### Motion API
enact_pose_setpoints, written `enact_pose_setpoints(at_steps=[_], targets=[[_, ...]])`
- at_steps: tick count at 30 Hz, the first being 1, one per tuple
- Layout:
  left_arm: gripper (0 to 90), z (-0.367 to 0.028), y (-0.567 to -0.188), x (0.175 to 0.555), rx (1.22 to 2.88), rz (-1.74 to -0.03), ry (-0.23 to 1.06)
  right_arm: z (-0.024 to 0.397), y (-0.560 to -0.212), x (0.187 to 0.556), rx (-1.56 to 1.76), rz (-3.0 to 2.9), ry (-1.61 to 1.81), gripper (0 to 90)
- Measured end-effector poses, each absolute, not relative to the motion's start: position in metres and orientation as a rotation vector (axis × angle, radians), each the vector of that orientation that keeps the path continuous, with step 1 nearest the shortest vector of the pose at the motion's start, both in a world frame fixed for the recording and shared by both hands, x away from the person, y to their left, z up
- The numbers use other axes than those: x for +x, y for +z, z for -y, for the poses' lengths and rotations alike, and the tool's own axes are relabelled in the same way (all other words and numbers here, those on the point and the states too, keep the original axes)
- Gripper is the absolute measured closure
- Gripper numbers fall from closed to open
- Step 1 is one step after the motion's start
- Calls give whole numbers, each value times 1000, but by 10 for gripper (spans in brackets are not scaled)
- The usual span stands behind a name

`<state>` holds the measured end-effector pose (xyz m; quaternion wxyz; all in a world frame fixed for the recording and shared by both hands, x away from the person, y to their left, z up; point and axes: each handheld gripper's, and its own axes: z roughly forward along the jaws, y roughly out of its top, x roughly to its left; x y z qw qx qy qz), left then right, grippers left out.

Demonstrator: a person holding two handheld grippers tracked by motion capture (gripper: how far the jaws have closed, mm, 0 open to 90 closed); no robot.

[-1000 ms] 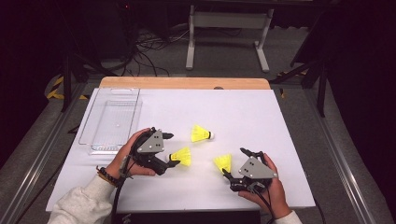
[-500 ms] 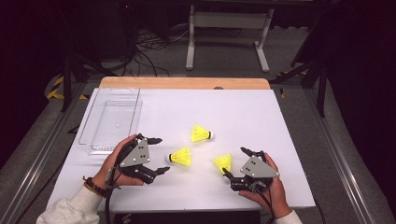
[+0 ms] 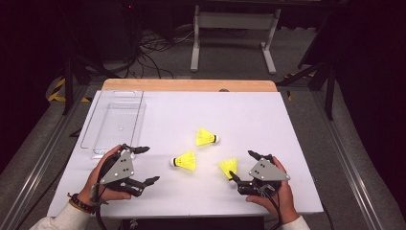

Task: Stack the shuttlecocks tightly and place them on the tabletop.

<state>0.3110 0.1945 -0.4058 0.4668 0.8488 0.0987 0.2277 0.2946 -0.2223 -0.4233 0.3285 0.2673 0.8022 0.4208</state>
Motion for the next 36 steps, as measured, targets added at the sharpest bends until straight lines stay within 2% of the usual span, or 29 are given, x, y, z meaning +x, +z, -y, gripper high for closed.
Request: enact_pose_setpoints(at_steps=[12,26,36], targets=[[132,-214,-427,300,2070,-315,581,225,-422,297,714,-2126,1125,177],[63,-248,-442,285,2048,-416,563,222,-419,306,757,-2127,1097,189],[65,-272,-446,275,2035,-493,576,218,-415,320,753,-2131,1127,192]])
